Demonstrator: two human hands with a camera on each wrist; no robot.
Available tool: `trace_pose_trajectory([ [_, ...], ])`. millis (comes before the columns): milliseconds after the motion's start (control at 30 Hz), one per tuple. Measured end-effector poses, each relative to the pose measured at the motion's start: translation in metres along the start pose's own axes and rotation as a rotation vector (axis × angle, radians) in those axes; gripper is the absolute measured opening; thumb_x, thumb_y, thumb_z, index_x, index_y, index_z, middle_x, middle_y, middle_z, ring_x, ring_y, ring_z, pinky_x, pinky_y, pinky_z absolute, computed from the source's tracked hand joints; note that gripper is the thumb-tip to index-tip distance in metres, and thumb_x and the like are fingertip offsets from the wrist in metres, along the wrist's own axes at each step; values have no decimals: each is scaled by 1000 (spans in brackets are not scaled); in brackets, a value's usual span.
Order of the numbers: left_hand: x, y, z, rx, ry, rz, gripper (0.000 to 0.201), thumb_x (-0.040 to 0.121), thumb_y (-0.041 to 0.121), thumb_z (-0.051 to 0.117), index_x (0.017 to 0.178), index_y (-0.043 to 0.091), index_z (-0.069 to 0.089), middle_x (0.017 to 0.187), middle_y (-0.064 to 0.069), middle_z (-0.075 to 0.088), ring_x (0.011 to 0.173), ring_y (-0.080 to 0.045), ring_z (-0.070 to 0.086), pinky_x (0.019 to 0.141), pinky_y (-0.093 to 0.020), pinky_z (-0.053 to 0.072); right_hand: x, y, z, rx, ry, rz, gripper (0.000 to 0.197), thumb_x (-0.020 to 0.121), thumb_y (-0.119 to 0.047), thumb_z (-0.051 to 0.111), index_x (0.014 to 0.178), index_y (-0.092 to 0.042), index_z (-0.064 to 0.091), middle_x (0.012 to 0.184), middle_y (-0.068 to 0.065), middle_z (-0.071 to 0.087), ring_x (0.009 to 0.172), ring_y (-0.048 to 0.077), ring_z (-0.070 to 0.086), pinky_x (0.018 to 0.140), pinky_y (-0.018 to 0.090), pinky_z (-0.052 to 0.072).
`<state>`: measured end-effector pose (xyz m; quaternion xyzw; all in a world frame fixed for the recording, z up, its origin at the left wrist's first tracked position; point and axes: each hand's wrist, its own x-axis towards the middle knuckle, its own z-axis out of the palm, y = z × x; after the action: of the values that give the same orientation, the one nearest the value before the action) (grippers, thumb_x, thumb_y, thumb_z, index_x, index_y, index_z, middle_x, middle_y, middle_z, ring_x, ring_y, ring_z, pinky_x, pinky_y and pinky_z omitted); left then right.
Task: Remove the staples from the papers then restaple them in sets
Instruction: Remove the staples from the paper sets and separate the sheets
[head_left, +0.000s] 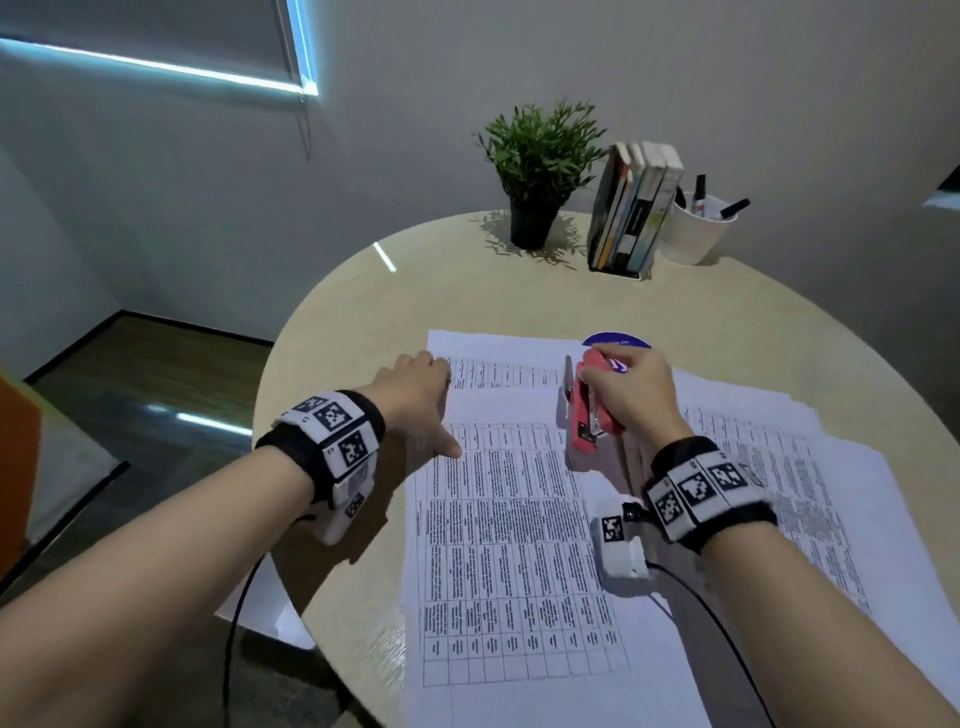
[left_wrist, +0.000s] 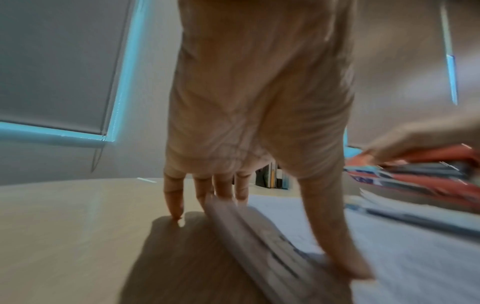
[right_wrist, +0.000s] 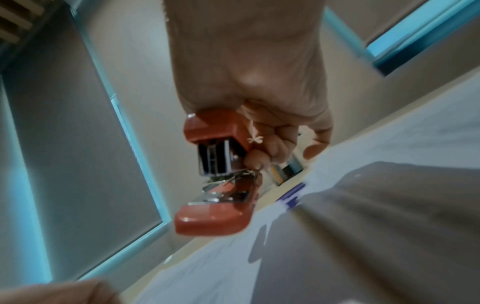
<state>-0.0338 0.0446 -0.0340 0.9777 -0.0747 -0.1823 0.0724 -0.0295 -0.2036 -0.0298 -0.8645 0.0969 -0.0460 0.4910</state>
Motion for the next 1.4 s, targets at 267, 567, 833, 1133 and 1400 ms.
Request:
trace_pose_trajectory([
  [267, 3, -1, -29, -306, 66, 15, 20, 72, 15, 80, 78, 10, 62, 75, -3, 60, 69, -19, 56, 48, -22, 38, 0, 38, -82, 224, 242, 133, 34, 77, -12, 76, 110, -14, 74, 108, 11, 71, 64, 17, 64, 46, 19, 46],
  [567, -1, -15, -16, -824, -72, -147, 36, 73, -10, 71, 104, 7, 62, 101, -15, 70, 94, -33, 67, 75, -40, 56, -17, 44, -120, 380, 337, 120, 21, 84, -3, 68, 103, -11, 73, 63, 12, 62, 62, 22, 56, 58, 31, 47],
  [833, 1, -24, -61, -957, 140, -130, 26, 85, -5, 60, 108, 6, 60, 99, -17, 67, 87, -33, 67, 73, -43, 56, -24, 42, -157, 399, 417, 65, 27, 81, -6, 72, 105, -19, 73, 106, 19, 72, 79, 23, 65, 50, 18, 49],
  [1133, 28, 105, -26, -904, -25, 68, 24, 84, -13, 54, 108, -9, 56, 77, -20, 58, 56, -25, 58, 48, -29, 46, -27, 25, -201, 416, 498, -12, 38, 80, -11, 76, 118, -15, 70, 110, 4, 68, 82, 12, 67, 51, 15, 50],
  [1400, 54, 179, 15, -663, 166, 170, 18, 80, 0, 62, 82, 16, 53, 81, -6, 49, 75, -22, 48, 65, -27, 39, -26, 46, -179, 350, 413, 33, 45, 78, -8, 76, 122, -6, 68, 121, 10, 66, 84, 22, 70, 58, 21, 58],
])
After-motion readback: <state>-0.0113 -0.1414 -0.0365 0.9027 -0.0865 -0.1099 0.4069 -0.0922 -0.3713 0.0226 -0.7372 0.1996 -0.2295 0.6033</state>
